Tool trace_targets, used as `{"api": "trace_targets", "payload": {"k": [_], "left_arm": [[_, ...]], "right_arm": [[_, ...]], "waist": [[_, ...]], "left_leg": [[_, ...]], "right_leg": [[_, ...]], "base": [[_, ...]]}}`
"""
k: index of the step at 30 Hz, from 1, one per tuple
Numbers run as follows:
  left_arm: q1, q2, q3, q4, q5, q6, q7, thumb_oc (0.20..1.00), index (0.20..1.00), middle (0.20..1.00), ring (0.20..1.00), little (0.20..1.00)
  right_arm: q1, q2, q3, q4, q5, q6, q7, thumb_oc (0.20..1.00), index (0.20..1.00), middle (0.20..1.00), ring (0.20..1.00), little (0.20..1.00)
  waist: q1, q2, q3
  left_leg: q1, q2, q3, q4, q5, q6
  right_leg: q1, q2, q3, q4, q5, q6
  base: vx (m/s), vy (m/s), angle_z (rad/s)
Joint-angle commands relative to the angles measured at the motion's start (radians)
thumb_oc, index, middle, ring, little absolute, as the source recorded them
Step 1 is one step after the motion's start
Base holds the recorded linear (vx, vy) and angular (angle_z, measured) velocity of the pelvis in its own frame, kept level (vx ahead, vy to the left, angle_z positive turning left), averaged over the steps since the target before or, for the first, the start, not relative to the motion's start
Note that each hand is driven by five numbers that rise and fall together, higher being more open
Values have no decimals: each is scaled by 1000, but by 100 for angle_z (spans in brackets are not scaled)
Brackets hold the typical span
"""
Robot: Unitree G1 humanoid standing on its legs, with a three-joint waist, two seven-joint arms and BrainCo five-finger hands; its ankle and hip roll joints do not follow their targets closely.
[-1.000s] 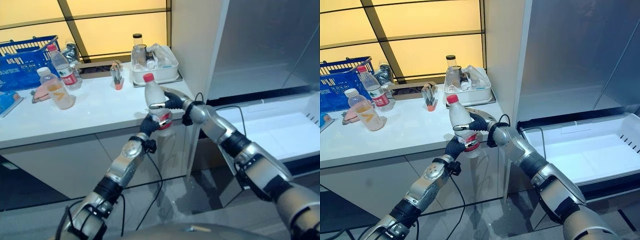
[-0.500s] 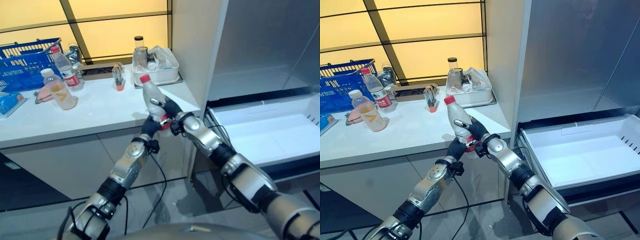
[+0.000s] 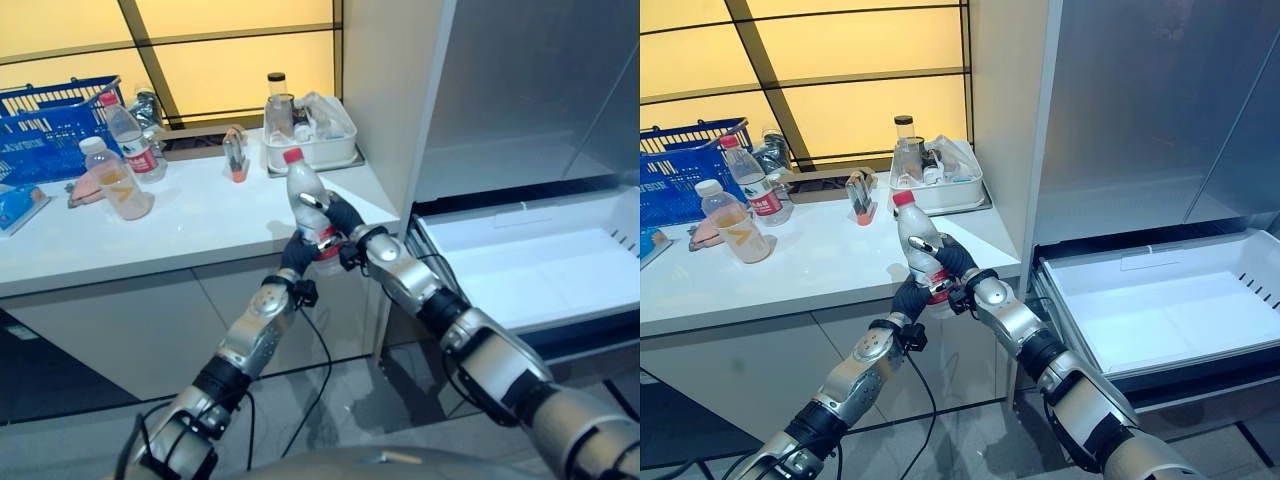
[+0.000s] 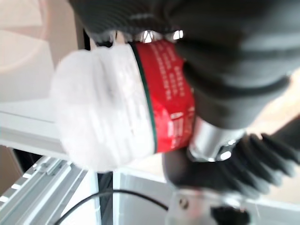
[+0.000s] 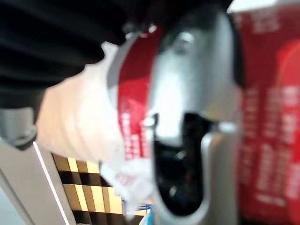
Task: Take the drinks into the refrigerator
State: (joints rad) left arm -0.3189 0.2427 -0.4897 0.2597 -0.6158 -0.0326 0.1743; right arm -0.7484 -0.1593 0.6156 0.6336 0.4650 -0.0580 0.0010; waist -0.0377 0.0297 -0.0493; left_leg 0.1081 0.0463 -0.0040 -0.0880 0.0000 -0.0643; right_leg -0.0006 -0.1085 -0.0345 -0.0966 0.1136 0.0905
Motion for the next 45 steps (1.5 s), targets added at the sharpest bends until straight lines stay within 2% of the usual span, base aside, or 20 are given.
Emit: {"api": "trace_targets", "payload": {"k": [1,4,6,8,10,12,19,25,30,35,41,45], "left_arm": [[-331,-102,-77,-116,40,-149,-81,200,200,200,200,200],[-324,-101,-70,-115,39,-151,-78,200,200,200,200,200],[-316,-98,-65,-120,37,-155,-74,580,580,580,580,580],[-310,-95,-59,-122,38,-156,-71,592,592,592,592,592],[-307,-93,-53,-122,40,-158,-70,865,865,865,865,865],[-304,-92,-51,-122,41,-158,-68,1000,1000,1000,1000,1000],[-287,-87,-28,-127,59,-167,-54,1000,1000,1000,1000,1000],[-203,-63,23,-182,66,-189,-60,1000,1000,1000,1000,1000],[-21,-2,106,-259,92,-207,-99,1000,1000,1000,1000,1000],[214,42,198,-208,172,-214,-125,1000,1000,1000,1000,1000],[368,65,225,-130,211,-187,-177,1000,1000,1000,1000,1000],[375,59,212,-71,226,-177,-181,1000,1000,1000,1000,1000]], "right_arm": [[-84,104,52,54,-10,6,31,200,200,200,200,200],[-73,93,43,47,-8,4,32,200,200,200,200,200],[-57,85,27,49,9,-2,28,200,200,200,200,200],[-51,76,22,44,13,-4,26,200,200,200,200,200],[-42,65,13,35,22,-5,27,200,200,200,200,200],[-35,60,11,31,24,-5,27,200,200,200,200,200],[-1,24,-26,8,54,-15,16,200,200,200,200,200],[40,-31,-99,-37,68,-40,-1,200,200,200,200,200],[106,-123,-204,-128,60,-80,-17,200,200,200,200,200],[203,-225,-337,-269,39,-128,-43,200,200,200,200,200],[258,-315,-464,-391,34,-166,-61,200,200,200,200,200],[270,-342,-495,-429,54,-183,-61,200,200,200,200,200]], "waist": [[17,-47,-9],[16,-47,-9],[16,-47,-8],[16,-48,-8],[15,-47,-7],[15,-47,-7],[13,-47,-4],[15,-47,1],[25,-48,10],[34,-52,12],[39,-58,14],[37,-58,15]], "left_leg": [[-32,-42,-12,18,-55,40],[-29,-42,-11,17,-57,41],[-28,-42,-9,18,-58,41],[-27,-41,-9,18,-58,41],[-25,-41,-8,18,-59,41],[-25,-41,-7,18,-59,41],[-24,-39,-6,18,-59,41],[-25,-38,-7,18,-60,40],[-27,-37,-6,17,-61,40],[-32,-39,-8,18,-62,41],[-48,-42,-10,24,-52,44],[-51,-43,-11,25,-51,45]], "right_leg": [[60,-32,8,22,-85,31],[62,-32,10,21,-85,31],[61,-32,11,21,-85,32],[61,-32,12,21,-86,32],[62,-31,13,20,-87,31],[63,-31,12,21,-87,31],[65,-29,11,20,-90,30],[66,-29,11,20,-91,30],[61,-28,10,19,-93,30],[57,-27,11,18,-94,31],[43,-28,11,18,-84,33],[40,-27,11,19,-84,34]], "base": [[0,0,0],[0,0,0],[0,0,0],[0,0,0],[0,0,0],[0,0,0],[0,0,0],[0,0,0],[0,0,0],[0,0,0],[-14,-1,0],[-11,0,0]]}}
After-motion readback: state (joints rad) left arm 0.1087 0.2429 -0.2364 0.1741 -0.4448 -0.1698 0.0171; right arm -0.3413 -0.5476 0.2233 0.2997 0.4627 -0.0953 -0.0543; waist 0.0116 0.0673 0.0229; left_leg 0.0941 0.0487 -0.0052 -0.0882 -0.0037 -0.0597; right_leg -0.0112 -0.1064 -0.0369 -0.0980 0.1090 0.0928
